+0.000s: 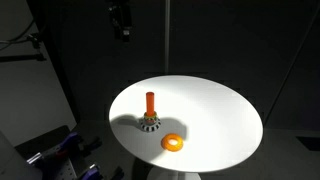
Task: Move the light green object to the table
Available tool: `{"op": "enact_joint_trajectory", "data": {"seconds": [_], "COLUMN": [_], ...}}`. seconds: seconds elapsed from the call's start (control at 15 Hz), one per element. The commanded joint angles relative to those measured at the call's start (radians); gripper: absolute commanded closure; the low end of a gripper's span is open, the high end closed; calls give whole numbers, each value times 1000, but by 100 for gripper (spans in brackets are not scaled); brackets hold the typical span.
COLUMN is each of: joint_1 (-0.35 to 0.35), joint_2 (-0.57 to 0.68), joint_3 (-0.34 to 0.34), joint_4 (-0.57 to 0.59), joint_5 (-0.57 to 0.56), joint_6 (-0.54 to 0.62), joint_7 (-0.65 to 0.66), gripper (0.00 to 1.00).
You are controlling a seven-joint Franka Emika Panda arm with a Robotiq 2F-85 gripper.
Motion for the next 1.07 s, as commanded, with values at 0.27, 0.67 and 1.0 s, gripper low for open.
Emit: {"op": "enact_joint_trajectory", "data": {"seconds": [0.27,0.67,1.0], "joint_1": [3,-15,-25], "joint_2": [-1,103,228], "joint_3": [-3,-31,-65], "joint_4": [3,127,211], "joint_5": [-1,12,8], "joint_6": [-2,-40,-24], "joint_7": [0,20,21], "gripper": [0,0,0]}}
